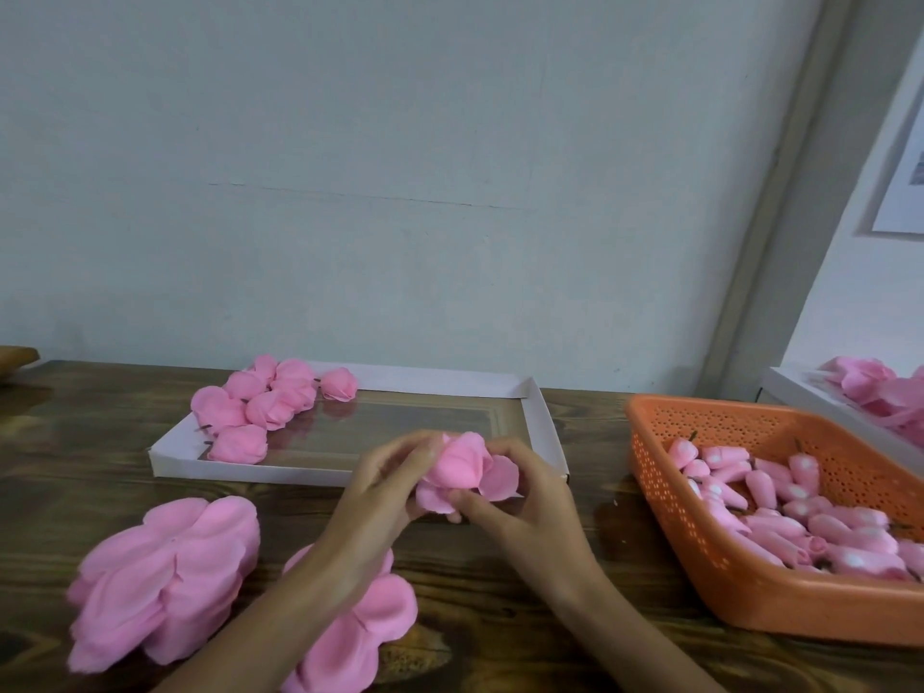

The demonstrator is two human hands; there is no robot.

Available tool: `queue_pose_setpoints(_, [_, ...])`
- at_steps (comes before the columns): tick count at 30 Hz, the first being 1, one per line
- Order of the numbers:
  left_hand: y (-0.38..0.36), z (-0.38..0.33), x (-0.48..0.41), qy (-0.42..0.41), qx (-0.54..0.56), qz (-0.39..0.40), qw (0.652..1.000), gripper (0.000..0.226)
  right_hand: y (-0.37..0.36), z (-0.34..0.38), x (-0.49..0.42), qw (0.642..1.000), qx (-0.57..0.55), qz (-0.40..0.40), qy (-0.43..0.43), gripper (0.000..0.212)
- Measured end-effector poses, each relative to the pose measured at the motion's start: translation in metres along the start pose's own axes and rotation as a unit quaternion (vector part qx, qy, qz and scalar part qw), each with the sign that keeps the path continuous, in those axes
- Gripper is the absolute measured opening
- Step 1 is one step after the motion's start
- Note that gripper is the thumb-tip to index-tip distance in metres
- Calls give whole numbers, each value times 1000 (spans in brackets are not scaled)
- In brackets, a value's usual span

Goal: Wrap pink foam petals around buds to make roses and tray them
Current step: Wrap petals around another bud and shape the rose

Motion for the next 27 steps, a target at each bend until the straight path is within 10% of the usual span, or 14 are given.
queue_pose_setpoints(11, [13, 12, -7, 82, 45, 8, 996, 44, -3, -15, -1, 990, -68, 68, -106, 33])
queue_pose_setpoints(27, [10, 12, -9, 90, 74, 40, 992, 34, 19, 0, -1, 988, 143, -51, 1, 34])
Point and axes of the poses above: each hand's wrist, its own x-axis away from the middle knuckle, its own y-axis out of the back of the hand, z = x × y, the point moved 9 cm from there along -x, towards the middle knuckle, and after that the axes turned 10 degrees about -y, right-handed, at the moved point
